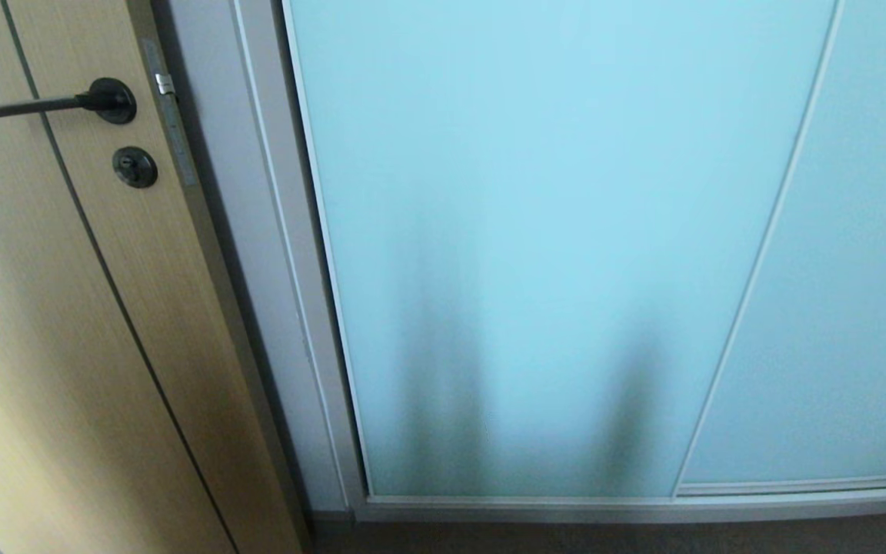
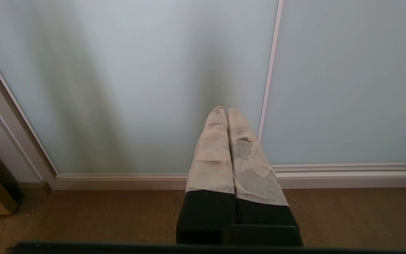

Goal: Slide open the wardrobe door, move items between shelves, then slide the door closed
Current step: Open the door

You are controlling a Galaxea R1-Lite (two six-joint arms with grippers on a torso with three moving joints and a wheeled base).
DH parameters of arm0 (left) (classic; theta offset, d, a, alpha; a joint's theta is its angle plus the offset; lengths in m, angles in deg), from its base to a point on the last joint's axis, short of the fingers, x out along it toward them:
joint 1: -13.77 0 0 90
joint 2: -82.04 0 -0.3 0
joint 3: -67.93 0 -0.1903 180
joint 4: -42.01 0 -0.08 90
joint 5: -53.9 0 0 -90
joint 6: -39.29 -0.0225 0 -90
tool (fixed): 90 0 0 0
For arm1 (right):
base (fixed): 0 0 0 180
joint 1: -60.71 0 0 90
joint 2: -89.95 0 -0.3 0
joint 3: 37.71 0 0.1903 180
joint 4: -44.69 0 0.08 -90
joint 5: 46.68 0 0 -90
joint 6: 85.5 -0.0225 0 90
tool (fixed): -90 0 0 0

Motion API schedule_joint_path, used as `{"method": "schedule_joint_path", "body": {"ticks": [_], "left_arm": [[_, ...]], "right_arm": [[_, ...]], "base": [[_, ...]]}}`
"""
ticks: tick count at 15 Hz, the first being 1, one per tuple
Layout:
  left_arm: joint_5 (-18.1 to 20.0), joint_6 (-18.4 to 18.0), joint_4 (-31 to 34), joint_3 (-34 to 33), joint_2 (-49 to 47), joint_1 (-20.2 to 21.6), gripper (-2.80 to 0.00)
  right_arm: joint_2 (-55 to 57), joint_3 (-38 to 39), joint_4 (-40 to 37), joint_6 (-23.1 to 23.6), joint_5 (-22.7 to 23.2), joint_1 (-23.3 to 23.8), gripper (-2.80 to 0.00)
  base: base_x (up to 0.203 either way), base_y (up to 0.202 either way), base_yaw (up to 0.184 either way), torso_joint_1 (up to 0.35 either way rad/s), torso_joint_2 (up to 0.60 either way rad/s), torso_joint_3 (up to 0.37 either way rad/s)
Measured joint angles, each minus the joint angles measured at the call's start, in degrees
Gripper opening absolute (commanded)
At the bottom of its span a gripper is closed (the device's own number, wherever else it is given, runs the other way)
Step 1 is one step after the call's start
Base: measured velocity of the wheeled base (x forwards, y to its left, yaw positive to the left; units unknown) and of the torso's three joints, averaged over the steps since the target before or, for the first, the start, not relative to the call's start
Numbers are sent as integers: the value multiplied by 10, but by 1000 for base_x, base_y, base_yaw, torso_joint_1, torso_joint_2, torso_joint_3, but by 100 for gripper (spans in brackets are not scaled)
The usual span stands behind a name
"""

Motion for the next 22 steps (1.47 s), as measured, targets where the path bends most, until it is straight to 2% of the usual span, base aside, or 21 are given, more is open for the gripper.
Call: {"method": "schedule_joint_path", "body": {"ticks": [9, 13, 22], "left_arm": [[0, 0, 0, 0, 0, 0, -280], [7, -39, 1, 0, 0, 0, -280], [1, -28, 2, 0, 0, 0, -280]], "right_arm": [[0, 0, 0, 0, 0, 0, -280], [0, 0, 0, 0, 0, 0, -280], [0, 0, 0, 0, 0, 0, -280]], "base": [[0, 0, 0, 0, 0, 0], [0, 0, 0, 0, 0, 0], [0, 0, 0, 0, 0, 0]]}}
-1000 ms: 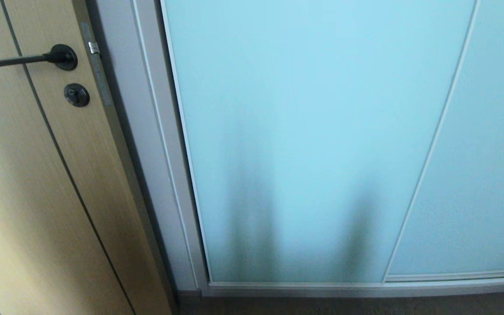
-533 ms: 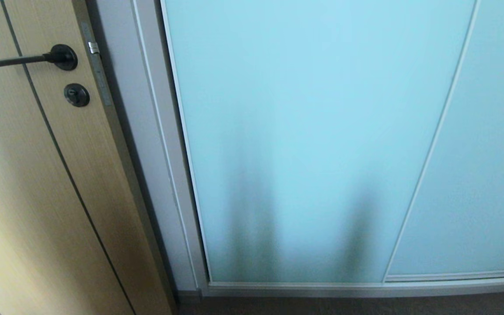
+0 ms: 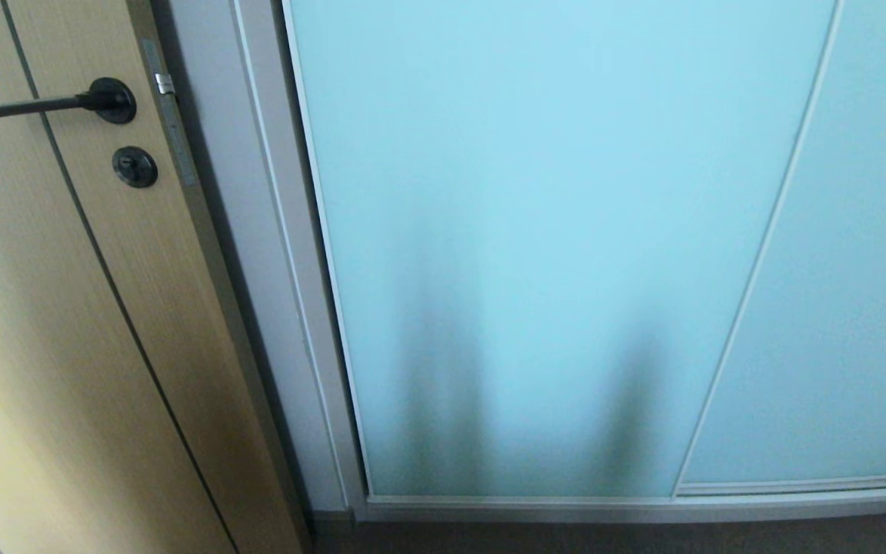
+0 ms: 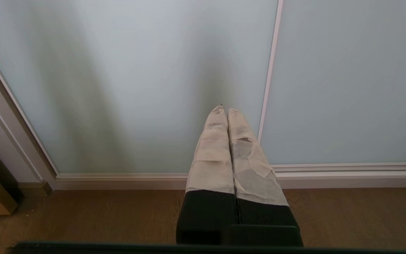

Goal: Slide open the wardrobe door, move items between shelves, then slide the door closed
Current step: Open the door

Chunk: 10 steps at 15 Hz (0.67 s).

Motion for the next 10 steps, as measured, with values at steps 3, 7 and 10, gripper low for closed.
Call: {"method": "schedule_joint_path", "body": {"ticks": [3, 7, 10], "left_arm": [[2, -5, 0, 0, 0, 0, -280], [5, -12, 1, 0, 0, 0, -280], [1, -15, 2, 0, 0, 0, -280]], "right_arm": [[0, 0, 0, 0, 0, 0, -280], [0, 0, 0, 0, 0, 0, -280], [0, 0, 0, 0, 0, 0, -280]], "base": [[0, 0, 0, 0, 0, 0], [0, 0, 0, 0, 0, 0], [0, 0, 0, 0, 0, 0]]}}
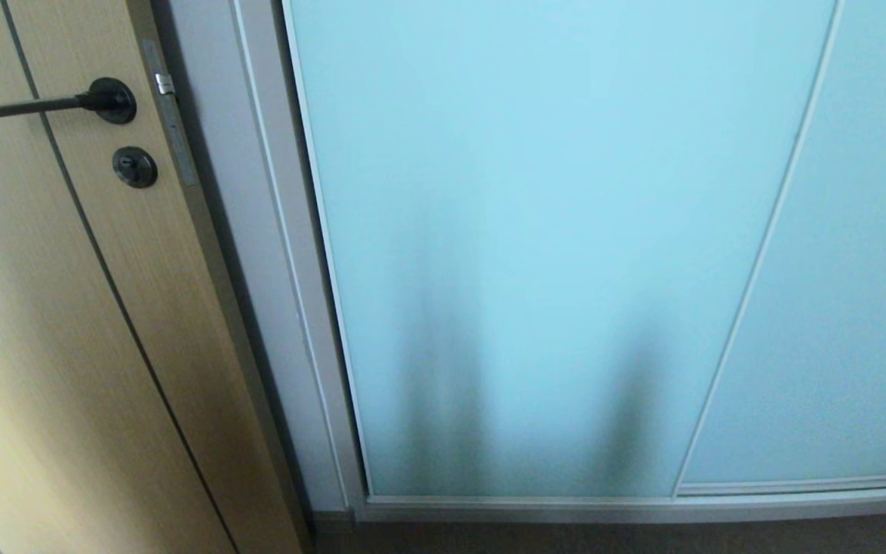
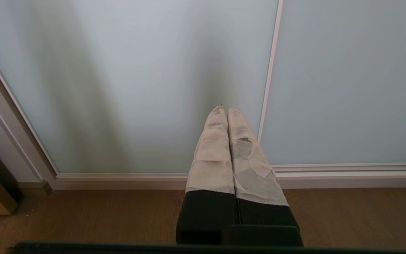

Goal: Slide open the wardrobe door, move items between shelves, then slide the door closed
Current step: Open the door

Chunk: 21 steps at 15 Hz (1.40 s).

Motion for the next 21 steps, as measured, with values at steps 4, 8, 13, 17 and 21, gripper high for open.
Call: {"method": "schedule_joint_path", "body": {"ticks": [4, 8, 13, 17, 21], "left_arm": [[-1, 9, 37, 88, -22, 0, -280], [0, 20, 62, 219, -89, 0, -280], [2, 25, 64, 303, -177, 0, -280], [-3, 35, 91, 314, -218, 0, -280], [-18, 58, 129, 322, -236, 0, -280]], "right_arm": [[0, 0, 0, 0, 0, 0, -280], [0, 0, 0, 0, 0, 0, -280], [0, 0, 0, 0, 0, 0, -280], [0, 0, 0, 0, 0, 0, -280], [0, 0, 0, 0, 0, 0, -280]], "base": [[0, 0, 0, 0, 0, 0], [0, 0, 0, 0, 0, 0], [0, 0, 0, 0, 0, 0], [0, 0, 0, 0, 0, 0], [0, 0, 0, 0, 0, 0]]}}
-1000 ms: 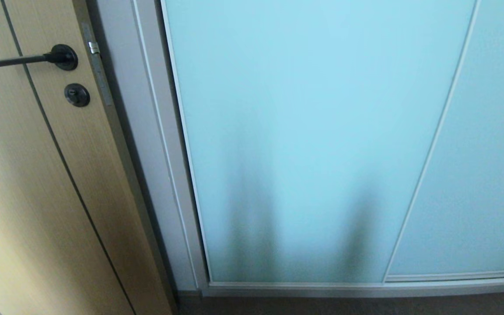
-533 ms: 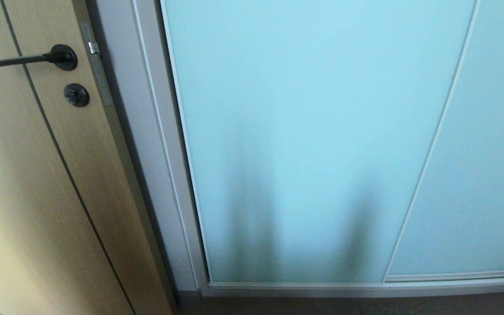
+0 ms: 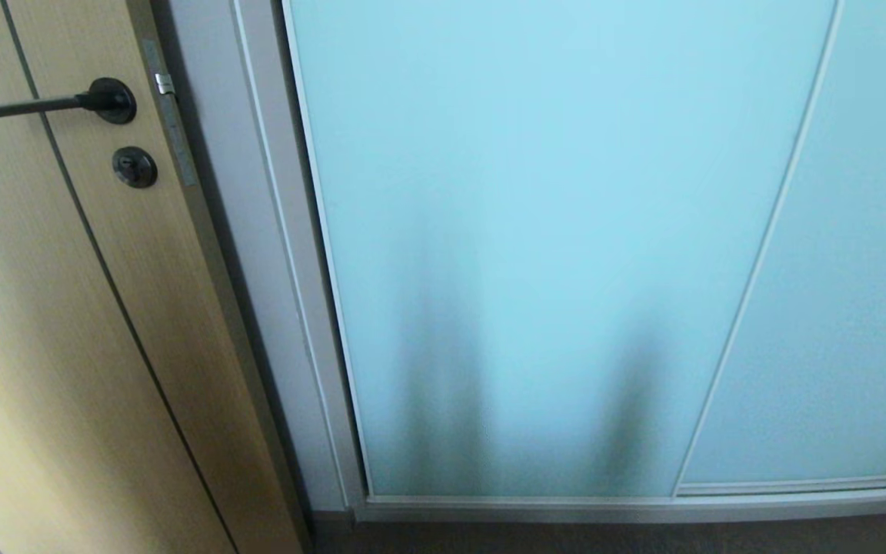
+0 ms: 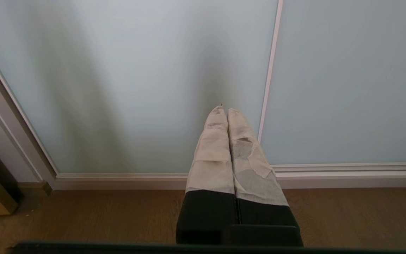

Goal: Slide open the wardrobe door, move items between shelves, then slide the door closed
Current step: Open the door

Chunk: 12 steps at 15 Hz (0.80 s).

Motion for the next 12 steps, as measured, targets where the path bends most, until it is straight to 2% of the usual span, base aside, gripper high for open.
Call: {"method": "schedule_joint_path", "body": {"ticks": [6, 12], "left_arm": [[3, 0, 3, 67, -51, 0, -280], [20, -11, -16, 190, -220, -1, -280]], "right_arm": [[0, 0, 0, 0, 0, 0, -280], [0, 0, 0, 0, 0, 0, -280]], "base": [[0, 0, 0, 0, 0, 0], [0, 0, 0, 0, 0, 0]]}}
